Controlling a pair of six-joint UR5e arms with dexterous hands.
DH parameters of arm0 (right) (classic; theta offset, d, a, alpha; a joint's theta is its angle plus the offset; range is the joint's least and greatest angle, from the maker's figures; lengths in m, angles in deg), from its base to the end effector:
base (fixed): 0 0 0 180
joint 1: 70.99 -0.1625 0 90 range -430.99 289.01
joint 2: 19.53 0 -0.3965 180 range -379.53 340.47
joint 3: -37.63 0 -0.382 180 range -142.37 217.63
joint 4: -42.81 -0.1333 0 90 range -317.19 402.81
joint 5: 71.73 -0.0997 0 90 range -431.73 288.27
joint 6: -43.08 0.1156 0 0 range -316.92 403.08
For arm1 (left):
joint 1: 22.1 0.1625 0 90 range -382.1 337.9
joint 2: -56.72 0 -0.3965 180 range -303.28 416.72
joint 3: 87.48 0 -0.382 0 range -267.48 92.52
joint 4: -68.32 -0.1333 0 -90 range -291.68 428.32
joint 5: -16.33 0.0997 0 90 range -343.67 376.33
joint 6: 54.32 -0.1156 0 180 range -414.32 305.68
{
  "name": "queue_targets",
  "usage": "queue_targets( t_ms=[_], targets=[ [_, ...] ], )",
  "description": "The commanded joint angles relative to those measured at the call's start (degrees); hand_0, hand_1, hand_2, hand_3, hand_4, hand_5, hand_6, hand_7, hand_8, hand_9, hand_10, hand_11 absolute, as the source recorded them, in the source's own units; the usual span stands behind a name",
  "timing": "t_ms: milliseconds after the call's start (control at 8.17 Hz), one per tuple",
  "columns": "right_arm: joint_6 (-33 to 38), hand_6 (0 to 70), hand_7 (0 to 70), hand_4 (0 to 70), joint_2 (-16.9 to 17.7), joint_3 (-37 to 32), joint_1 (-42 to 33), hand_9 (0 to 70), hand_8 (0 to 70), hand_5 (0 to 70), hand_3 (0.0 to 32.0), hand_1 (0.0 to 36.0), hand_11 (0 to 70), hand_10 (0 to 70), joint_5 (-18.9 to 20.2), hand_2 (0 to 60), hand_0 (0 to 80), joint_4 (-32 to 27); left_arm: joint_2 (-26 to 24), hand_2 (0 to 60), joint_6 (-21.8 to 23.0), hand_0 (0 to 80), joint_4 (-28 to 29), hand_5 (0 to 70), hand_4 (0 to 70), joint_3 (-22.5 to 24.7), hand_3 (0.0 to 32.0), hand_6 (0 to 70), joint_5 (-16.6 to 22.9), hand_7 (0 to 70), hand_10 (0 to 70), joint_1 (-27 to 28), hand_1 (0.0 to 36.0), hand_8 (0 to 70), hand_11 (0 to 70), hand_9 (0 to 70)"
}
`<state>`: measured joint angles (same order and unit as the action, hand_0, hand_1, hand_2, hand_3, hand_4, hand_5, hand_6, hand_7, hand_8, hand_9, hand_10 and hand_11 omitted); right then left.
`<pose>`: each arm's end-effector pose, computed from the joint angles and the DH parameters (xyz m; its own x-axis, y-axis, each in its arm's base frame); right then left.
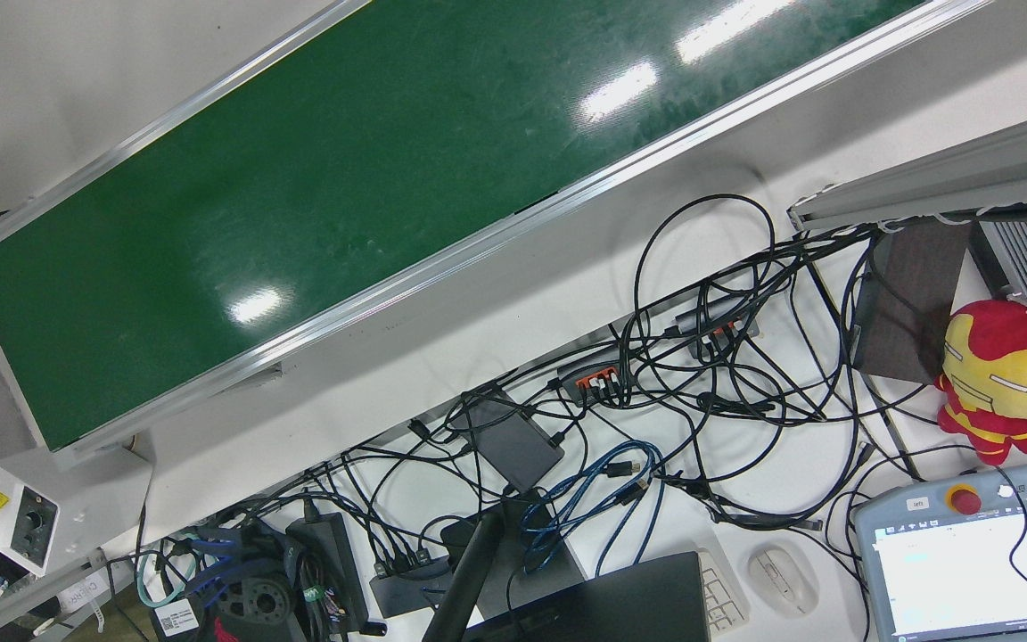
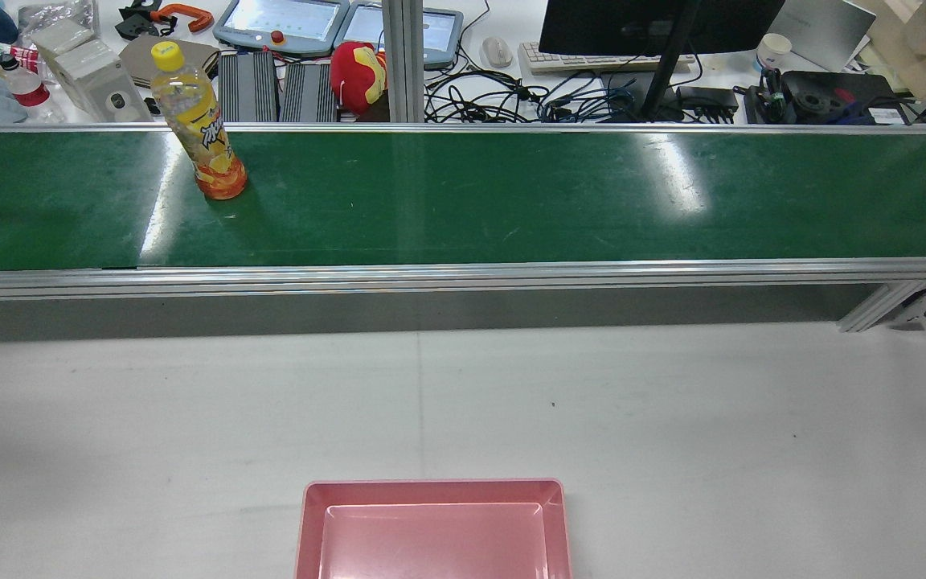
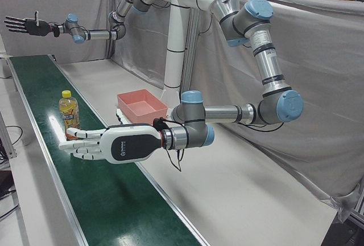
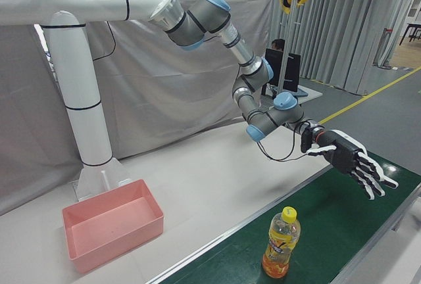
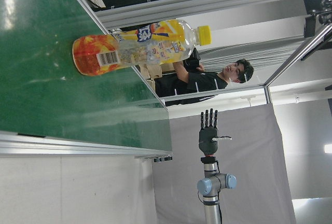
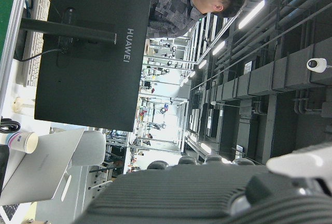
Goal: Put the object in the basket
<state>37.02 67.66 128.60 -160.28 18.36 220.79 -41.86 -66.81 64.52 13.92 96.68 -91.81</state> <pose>0.1266 -0.5273 0.6208 -0.9944 0.0032 0.1052 -0.1043 0.1020 -0.9893 0.0494 -0.5739 0.4880 -0.9782 -0.1298 -0.1621 0.1177 0.2965 -0.9478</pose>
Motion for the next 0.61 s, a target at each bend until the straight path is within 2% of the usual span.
queue_targets(
  t_ms=[0, 122, 367, 490],
  targets=[
    [0.0, 0.0, 0.0, 0.0, 0.0, -0.01, 0.0, 0.0, 0.0, 0.0, 0.0, 0.0, 0.0, 0.0, 0.0, 0.0, 0.0, 0.0, -0.03, 0.0, -0.33, 57.4, -1.9, 21.4, 2.0, 0.99, 2.2, 0.0, -0.81, 0.0, 9.1, 0.72, 18.1, 7.9, 15.6, 10.2],
    [0.0, 0.0, 0.0, 0.0, 0.0, -0.01, 0.0, 0.0, 0.0, 0.0, 0.0, 0.0, 0.0, 0.0, 0.0, 0.0, 0.0, 0.0, -0.12, 0.0, -0.69, 57.0, -2.0, 20.9, 2.0, 1.17, 2.2, 0.0, -0.81, 0.0, 9.1, 1.5, 18.5, 7.9, 15.6, 10.0],
    [0.0, 0.0, 0.0, 0.0, 0.0, 0.08, 0.0, 0.0, 0.0, 0.0, 0.0, 0.0, 0.0, 0.0, 0.0, 0.0, 0.0, 0.0, -5.36, 0.0, -4.1, 59.2, -8.48, 22.6, 2.6, 3.1, 2.0, 0.0, -1.42, 0.0, 9.1, 4.04, 19.4, 8.6, 15.8, 11.1],
    [0.0, 0.0, 0.0, 0.0, 0.0, 0.08, 0.0, 0.0, 0.0, 0.0, 0.0, 0.0, 0.0, 0.0, 0.0, 0.0, 0.0, 0.0, -6.26, 0.0, -4.29, 61.7, -8.07, 21.5, 2.3, 3.02, 2.6, 0.0, -7.34, 0.0, 9.5, 8.32, 20.2, 9.0, 16.5, 11.6]
  ],
)
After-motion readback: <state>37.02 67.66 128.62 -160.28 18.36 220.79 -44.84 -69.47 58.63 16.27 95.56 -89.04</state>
